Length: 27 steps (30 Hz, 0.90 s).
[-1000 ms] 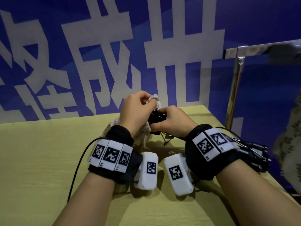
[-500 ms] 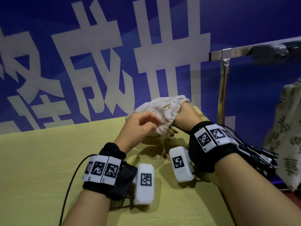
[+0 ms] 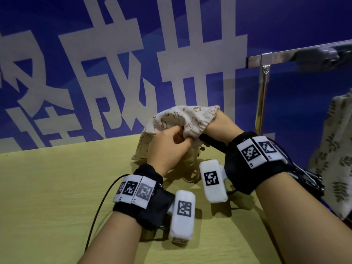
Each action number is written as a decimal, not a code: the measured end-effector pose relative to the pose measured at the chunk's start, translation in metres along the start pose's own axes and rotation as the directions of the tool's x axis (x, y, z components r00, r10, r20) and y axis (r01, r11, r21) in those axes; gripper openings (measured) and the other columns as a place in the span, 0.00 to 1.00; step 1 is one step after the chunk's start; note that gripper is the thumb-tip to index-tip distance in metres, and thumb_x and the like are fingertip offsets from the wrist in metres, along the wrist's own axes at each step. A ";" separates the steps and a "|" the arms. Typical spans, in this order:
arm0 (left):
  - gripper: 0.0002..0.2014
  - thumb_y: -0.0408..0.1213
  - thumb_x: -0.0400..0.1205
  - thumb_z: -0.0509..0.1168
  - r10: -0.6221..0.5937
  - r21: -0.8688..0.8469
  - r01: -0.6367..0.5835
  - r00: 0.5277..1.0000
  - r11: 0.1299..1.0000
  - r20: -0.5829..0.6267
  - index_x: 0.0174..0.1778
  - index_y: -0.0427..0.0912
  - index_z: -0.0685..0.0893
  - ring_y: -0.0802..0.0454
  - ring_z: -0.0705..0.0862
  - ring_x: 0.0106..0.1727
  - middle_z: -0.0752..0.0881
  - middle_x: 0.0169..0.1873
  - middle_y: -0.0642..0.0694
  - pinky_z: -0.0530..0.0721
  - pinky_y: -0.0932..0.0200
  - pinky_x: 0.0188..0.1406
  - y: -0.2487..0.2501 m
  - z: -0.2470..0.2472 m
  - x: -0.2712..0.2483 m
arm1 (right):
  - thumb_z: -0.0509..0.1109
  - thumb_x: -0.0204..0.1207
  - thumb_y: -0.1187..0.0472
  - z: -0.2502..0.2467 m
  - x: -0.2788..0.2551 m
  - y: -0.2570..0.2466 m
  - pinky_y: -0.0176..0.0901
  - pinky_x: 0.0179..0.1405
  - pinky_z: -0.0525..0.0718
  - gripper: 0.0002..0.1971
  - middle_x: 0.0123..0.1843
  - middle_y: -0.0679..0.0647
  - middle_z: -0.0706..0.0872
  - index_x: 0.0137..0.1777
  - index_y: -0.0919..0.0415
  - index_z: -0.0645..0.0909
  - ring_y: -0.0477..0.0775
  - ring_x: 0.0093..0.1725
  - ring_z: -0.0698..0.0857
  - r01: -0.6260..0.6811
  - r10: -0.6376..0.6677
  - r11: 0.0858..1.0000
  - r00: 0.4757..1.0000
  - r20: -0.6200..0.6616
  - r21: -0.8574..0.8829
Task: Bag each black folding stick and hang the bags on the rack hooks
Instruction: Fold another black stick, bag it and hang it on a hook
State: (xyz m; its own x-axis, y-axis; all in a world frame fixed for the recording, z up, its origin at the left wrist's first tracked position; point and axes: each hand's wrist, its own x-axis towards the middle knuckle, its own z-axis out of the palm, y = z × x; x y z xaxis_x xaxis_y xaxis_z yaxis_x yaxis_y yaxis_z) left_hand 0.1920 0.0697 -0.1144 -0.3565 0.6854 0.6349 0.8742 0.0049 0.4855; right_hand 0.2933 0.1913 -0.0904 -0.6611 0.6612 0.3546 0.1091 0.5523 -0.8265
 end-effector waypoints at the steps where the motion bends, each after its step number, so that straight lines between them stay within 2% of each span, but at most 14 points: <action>1: 0.13 0.47 0.76 0.67 0.031 0.025 -0.031 1.000 0.999 -0.005 0.27 0.48 0.78 0.52 0.80 0.31 0.81 0.25 0.52 0.76 0.58 0.30 -0.003 0.000 0.000 | 0.72 0.71 0.64 -0.002 -0.001 0.000 0.31 0.34 0.82 0.14 0.47 0.50 0.87 0.57 0.61 0.82 0.41 0.41 0.87 0.019 -0.019 0.999 1.000 0.006 0.043; 3: 0.20 0.40 0.77 0.68 0.075 0.075 -0.076 0.997 0.994 0.009 0.20 0.50 0.69 0.55 0.72 0.25 0.74 0.19 0.54 0.67 0.60 0.27 -0.008 -0.002 0.000 | 0.74 0.69 0.66 -0.007 -0.006 -0.001 0.36 0.36 0.86 0.11 0.45 0.53 0.90 0.52 0.60 0.86 0.46 0.43 0.89 0.012 -0.011 0.990 1.000 -0.006 0.140; 5: 0.20 0.37 0.77 0.68 0.101 0.034 -0.106 0.989 0.994 0.111 0.20 0.50 0.69 0.57 0.70 0.24 0.73 0.19 0.54 0.66 0.61 0.27 -0.010 -0.004 0.000 | 0.75 0.69 0.64 -0.012 -0.006 0.001 0.35 0.32 0.84 0.06 0.40 0.53 0.90 0.45 0.62 0.87 0.44 0.38 0.87 -0.018 0.025 0.990 0.999 -0.048 0.143; 6: 0.18 0.36 0.77 0.68 0.101 -0.018 -0.099 0.975 0.995 0.200 0.22 0.49 0.73 0.57 0.71 0.25 0.76 0.21 0.52 0.69 0.61 0.27 -0.009 -0.006 -0.001 | 0.75 0.67 0.60 -0.013 -0.004 0.004 0.35 0.31 0.81 0.08 0.39 0.52 0.89 0.44 0.62 0.86 0.44 0.37 0.87 -0.034 0.042 0.992 0.997 -0.068 0.118; 9: 0.09 0.39 0.80 0.67 0.061 -0.136 0.000 0.893 0.991 0.445 0.34 0.44 0.84 0.57 0.80 0.30 0.85 0.29 0.48 0.78 0.64 0.32 -0.003 -0.005 -0.006 | 0.75 0.60 0.49 -0.012 0.000 0.006 0.34 0.32 0.77 0.26 0.46 0.54 0.88 0.55 0.65 0.82 0.47 0.44 0.86 -0.079 0.086 0.992 0.994 -0.069 0.098; 11: 0.06 0.39 0.81 0.65 0.011 -0.122 0.058 0.866 0.991 0.499 0.41 0.45 0.87 0.63 0.84 0.36 0.87 0.36 0.52 0.80 0.68 0.36 0.000 -0.001 -0.007 | 0.74 0.68 0.56 -0.009 -0.002 0.004 0.32 0.32 0.77 0.16 0.42 0.52 0.87 0.53 0.64 0.83 0.45 0.41 0.85 -0.054 0.059 0.995 0.997 -0.055 0.089; 13: 0.08 0.38 0.83 0.62 -0.081 -0.108 0.152 0.870 0.983 0.487 0.52 0.42 0.86 0.59 0.85 0.46 0.88 0.47 0.50 0.82 0.63 0.46 -0.003 0.003 -0.005 | 0.72 0.71 0.61 -0.008 -0.004 -0.001 0.33 0.34 0.79 0.06 0.39 0.49 0.87 0.48 0.60 0.84 0.44 0.40 0.85 -0.007 0.011 0.997 0.999 -0.047 0.079; 14: 0.11 0.39 0.82 0.62 -0.159 -0.152 0.255 0.872 0.955 0.462 0.57 0.41 0.83 0.55 0.84 0.49 0.86 0.50 0.49 0.81 0.60 0.49 -0.003 0.003 -0.004 | 0.73 0.71 0.62 -0.007 -0.005 -0.004 0.33 0.35 0.80 0.06 0.40 0.48 0.88 0.47 0.58 0.84 0.44 0.40 0.86 0.016 -0.013 0.996 0.999 -0.033 0.089; 16: 0.19 0.43 0.74 0.65 -0.283 -0.418 0.470 0.855 0.778 0.435 0.59 0.39 0.78 0.51 0.83 0.49 0.85 0.48 0.47 0.80 0.57 0.50 -0.002 0.004 -0.004 | 0.75 0.70 0.60 -0.001 -0.009 -0.009 0.40 0.36 0.86 0.13 0.44 0.49 0.89 0.54 0.55 0.84 0.47 0.42 0.88 0.044 -0.049 0.990 0.998 0.032 0.136; 19: 0.14 0.39 0.64 0.66 -0.283 -0.728 0.517 0.856 0.449 0.433 0.43 0.37 0.83 0.48 0.78 0.40 0.82 0.33 0.43 0.76 0.55 0.43 0.002 0.004 -0.007 | 0.78 0.64 0.56 0.015 -0.009 -0.009 0.46 0.57 0.86 0.25 0.55 0.46 0.88 0.63 0.50 0.79 0.47 0.54 0.87 0.066 -0.078 0.985 0.995 0.069 0.156; 21: 0.19 0.40 0.66 0.68 -0.292 -0.818 0.523 0.842 0.239 0.453 0.52 0.37 0.85 0.45 0.82 0.47 0.87 0.44 0.38 0.79 0.51 0.51 0.005 0.004 -0.010 | 0.80 0.53 0.46 0.021 -0.009 -0.008 0.50 0.61 0.84 0.43 0.59 0.47 0.86 0.71 0.53 0.71 0.48 0.58 0.85 0.021 -0.027 0.994 0.998 0.056 0.107; 23: 0.24 0.45 0.73 0.67 -0.346 -0.835 0.533 0.815 0.136 0.464 0.63 0.37 0.82 0.40 0.83 0.60 0.86 0.57 0.36 0.78 0.45 0.62 0.006 0.004 -0.009 | 0.80 0.51 0.41 0.026 -0.009 -0.006 0.53 0.62 0.83 0.51 0.63 0.51 0.84 0.75 0.55 0.65 0.51 0.61 0.83 0.018 -0.017 1.000 0.996 0.083 -0.015; 24: 0.21 0.46 0.75 0.65 -0.394 -0.829 0.546 0.793 0.120 0.464 0.61 0.39 0.83 0.40 0.84 0.60 0.87 0.56 0.37 0.79 0.44 0.62 0.007 0.004 -0.008 | 0.80 0.54 0.43 0.028 -0.010 -0.006 0.53 0.63 0.82 0.51 0.66 0.53 0.82 0.76 0.57 0.62 0.52 0.63 0.82 0.030 -0.022 0.997 0.994 0.103 -0.078; 27: 0.13 0.46 0.82 0.61 -0.499 -0.813 0.576 0.729 0.081 0.467 0.49 0.41 0.85 0.47 0.88 0.39 0.90 0.37 0.42 0.87 0.52 0.41 0.005 0.008 -0.004 | 0.80 0.62 0.50 0.036 -0.015 -0.008 0.54 0.65 0.80 0.46 0.68 0.55 0.79 0.76 0.59 0.59 0.55 0.65 0.80 0.093 -0.065 0.980 0.985 0.162 -0.173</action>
State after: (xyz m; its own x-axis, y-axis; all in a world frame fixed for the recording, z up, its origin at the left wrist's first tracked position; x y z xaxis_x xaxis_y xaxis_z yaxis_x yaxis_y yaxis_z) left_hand 0.2007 0.0727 -0.1197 -0.5426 0.8378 -0.0601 -0.4029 -0.1967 0.8939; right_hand 0.2755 0.1585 -0.1050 -0.7782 0.5330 0.3321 0.1741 0.6912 -0.7014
